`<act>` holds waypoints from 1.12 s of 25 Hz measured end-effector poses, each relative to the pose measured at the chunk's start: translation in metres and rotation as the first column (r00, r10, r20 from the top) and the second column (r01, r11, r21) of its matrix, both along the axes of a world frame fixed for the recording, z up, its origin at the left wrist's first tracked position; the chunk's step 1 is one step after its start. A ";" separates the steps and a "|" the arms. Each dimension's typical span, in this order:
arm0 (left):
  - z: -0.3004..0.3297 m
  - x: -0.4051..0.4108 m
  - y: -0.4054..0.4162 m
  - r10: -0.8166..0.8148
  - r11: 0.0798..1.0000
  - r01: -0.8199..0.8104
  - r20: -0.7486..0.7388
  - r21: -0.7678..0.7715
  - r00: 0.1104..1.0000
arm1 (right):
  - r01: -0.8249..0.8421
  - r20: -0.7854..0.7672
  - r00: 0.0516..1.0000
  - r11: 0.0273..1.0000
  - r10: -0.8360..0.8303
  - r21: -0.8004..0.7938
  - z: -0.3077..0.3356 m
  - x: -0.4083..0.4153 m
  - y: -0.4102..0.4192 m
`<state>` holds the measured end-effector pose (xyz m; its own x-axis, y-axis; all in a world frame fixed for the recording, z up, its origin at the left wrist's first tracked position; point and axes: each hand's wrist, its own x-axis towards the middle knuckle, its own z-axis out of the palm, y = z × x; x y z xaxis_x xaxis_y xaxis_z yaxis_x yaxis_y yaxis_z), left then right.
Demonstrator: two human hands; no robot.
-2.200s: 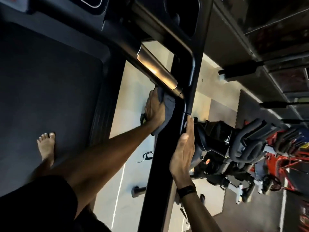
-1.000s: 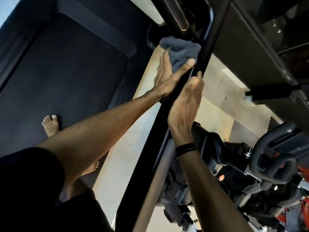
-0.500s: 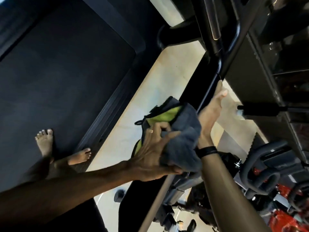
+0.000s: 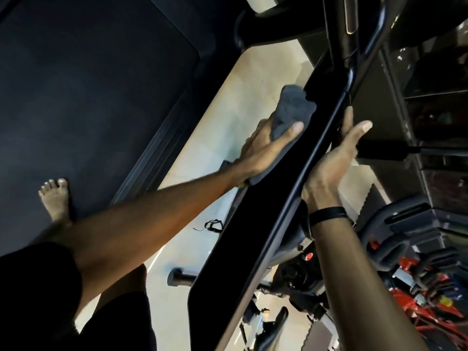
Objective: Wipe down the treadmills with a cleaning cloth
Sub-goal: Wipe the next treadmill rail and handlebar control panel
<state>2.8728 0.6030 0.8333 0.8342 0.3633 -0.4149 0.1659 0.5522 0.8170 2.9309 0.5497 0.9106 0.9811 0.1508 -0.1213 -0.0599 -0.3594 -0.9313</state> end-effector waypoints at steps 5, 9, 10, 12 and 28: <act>-0.001 -0.122 -0.076 -0.027 0.971 0.020 0.026 0.237 0.999 | 0.016 0.041 0.999 0.993 -0.012 -0.116 0.001 0.000 0.001; -0.001 -0.042 -0.049 0.072 0.936 -0.104 0.104 0.337 0.992 | 0.000 0.037 0.999 0.996 0.004 -0.088 0.003 0.003 0.000; -0.006 -0.015 -0.029 0.045 0.952 -0.074 0.103 0.297 0.994 | -0.018 0.029 0.999 0.998 0.020 -0.061 0.003 0.002 0.000; -0.024 0.021 -0.007 0.036 0.985 -0.048 0.075 0.168 0.997 | -0.030 0.031 0.999 0.999 0.032 -0.042 0.002 0.002 0.002; 0.000 -0.002 -0.015 0.007 0.964 -0.009 0.008 0.265 1.000 | -0.006 -0.005 1.000 0.999 0.006 -0.040 -0.002 0.008 -0.004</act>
<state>2.8708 0.5884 0.8328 0.8335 0.4657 -0.2974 0.1564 0.3172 0.9354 2.9385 0.5455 0.9083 0.9796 0.1516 -0.1319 -0.0619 -0.3967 -0.9159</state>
